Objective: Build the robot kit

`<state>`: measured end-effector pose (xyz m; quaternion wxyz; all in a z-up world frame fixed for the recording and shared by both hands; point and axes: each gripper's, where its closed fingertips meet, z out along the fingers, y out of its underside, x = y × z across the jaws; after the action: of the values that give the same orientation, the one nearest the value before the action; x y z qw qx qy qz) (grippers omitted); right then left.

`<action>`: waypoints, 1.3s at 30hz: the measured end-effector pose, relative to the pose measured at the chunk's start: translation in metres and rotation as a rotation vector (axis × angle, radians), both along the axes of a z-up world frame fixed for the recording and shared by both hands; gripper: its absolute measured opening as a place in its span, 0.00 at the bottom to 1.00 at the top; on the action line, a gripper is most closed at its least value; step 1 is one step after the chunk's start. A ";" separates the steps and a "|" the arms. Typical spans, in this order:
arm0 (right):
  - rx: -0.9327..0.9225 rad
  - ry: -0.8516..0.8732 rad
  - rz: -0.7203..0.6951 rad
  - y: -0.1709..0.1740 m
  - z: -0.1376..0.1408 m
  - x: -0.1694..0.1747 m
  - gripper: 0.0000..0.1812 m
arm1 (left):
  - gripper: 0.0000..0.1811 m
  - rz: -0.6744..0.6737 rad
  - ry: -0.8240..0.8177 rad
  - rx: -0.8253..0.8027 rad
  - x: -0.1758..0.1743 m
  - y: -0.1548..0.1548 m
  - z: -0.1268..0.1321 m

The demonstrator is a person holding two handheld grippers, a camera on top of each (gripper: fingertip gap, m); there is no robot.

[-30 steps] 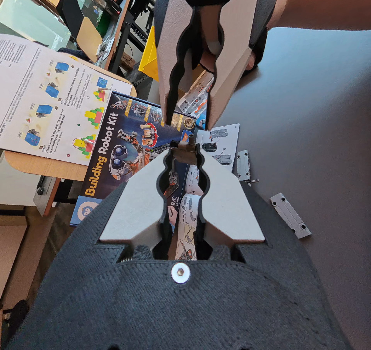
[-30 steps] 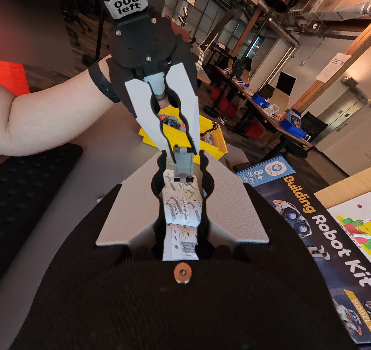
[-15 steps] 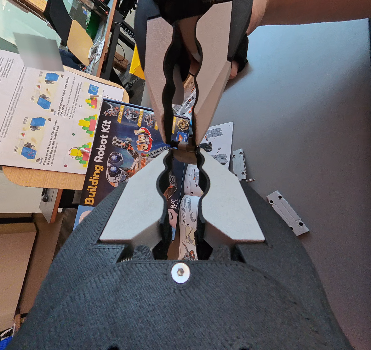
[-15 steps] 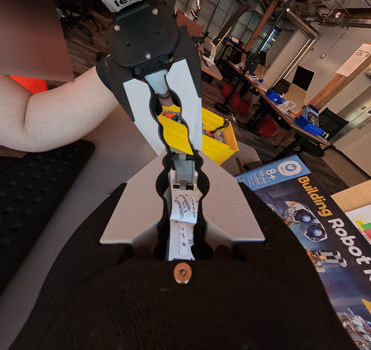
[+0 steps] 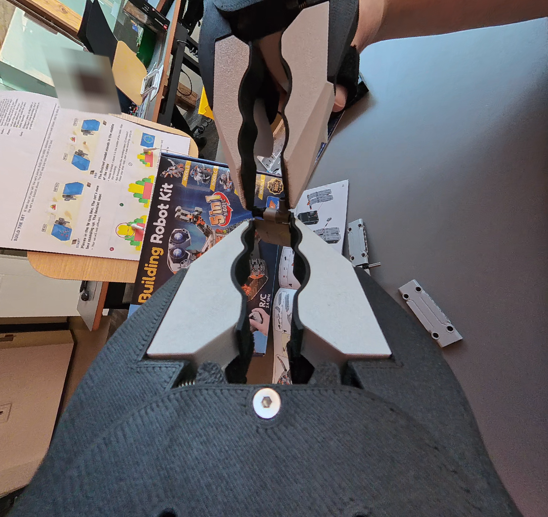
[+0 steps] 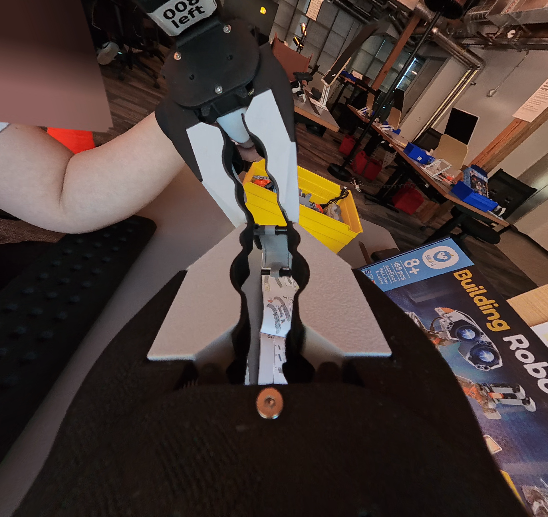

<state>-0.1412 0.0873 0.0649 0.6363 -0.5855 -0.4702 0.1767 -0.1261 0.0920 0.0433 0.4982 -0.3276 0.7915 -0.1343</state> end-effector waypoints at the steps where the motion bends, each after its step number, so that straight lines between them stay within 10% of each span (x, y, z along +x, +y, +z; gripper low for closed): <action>1: 0.007 -0.002 -0.001 0.000 0.000 0.000 0.12 | 0.13 -0.002 -0.001 -0.002 0.000 0.000 0.000; 15: -0.015 -0.034 -0.010 0.000 -0.004 0.000 0.12 | 0.12 -0.018 -0.016 -0.027 0.000 -0.003 0.001; 29: 0.119 0.261 0.247 -0.038 0.041 0.000 0.12 | 0.13 -0.317 -0.266 -0.307 -0.004 -0.042 0.047; 39: 0.138 -0.077 0.025 -0.024 0.016 0.010 0.19 | 0.13 -0.116 -0.097 -0.124 -0.001 -0.016 0.016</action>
<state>-0.1311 0.0631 0.0808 0.6542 -0.5406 -0.5129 0.1293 -0.1273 0.0759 0.0597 0.5062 -0.3043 0.7743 -0.2273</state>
